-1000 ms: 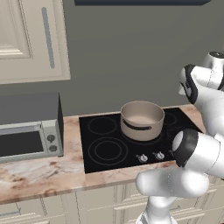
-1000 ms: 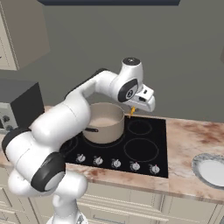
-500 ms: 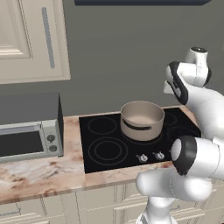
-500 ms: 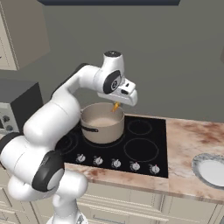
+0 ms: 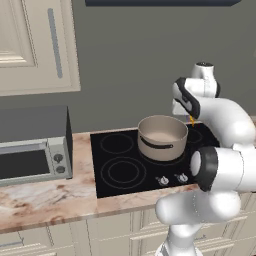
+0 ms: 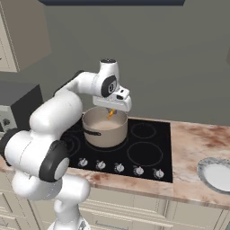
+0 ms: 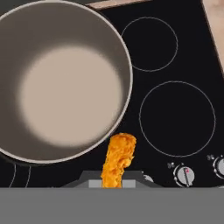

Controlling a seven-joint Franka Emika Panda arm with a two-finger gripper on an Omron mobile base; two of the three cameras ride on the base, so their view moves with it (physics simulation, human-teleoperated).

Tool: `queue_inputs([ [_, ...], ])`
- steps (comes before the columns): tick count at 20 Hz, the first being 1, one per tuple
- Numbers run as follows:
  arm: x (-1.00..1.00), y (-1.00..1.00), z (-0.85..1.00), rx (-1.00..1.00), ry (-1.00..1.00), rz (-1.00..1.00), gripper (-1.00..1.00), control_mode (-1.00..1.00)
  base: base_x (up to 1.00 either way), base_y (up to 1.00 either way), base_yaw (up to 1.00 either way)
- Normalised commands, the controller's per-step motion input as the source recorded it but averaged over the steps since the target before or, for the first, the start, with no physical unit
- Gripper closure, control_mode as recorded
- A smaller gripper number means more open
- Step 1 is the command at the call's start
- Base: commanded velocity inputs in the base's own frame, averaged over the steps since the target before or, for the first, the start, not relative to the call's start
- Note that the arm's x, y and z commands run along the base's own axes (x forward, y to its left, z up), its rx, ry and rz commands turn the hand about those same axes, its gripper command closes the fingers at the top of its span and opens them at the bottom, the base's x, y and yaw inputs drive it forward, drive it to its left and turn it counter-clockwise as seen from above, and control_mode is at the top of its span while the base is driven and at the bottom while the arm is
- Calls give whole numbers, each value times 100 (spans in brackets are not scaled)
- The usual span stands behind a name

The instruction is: Retrieve the frozen meat and place it in the pot on a burner. Then turn the burner on.

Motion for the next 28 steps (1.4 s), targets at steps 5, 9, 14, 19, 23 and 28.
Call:
queue_inputs([
  [5,37,19,-36,0,19,3,100,-100,0,0,0],
  [9,38,29,-31,0,12,1,100,-100,0,0,0],
  [14,34,29,-29,0,9,1,100,-100,0,0,0],
  [19,6,31,-18,0,3,1,100,-100,0,0,0],
  [23,1,25,-28,0,0,0,100,-100,0,0,0],
  [28,0,20,-28,0,0,0,100,-100,0,0,0],
])
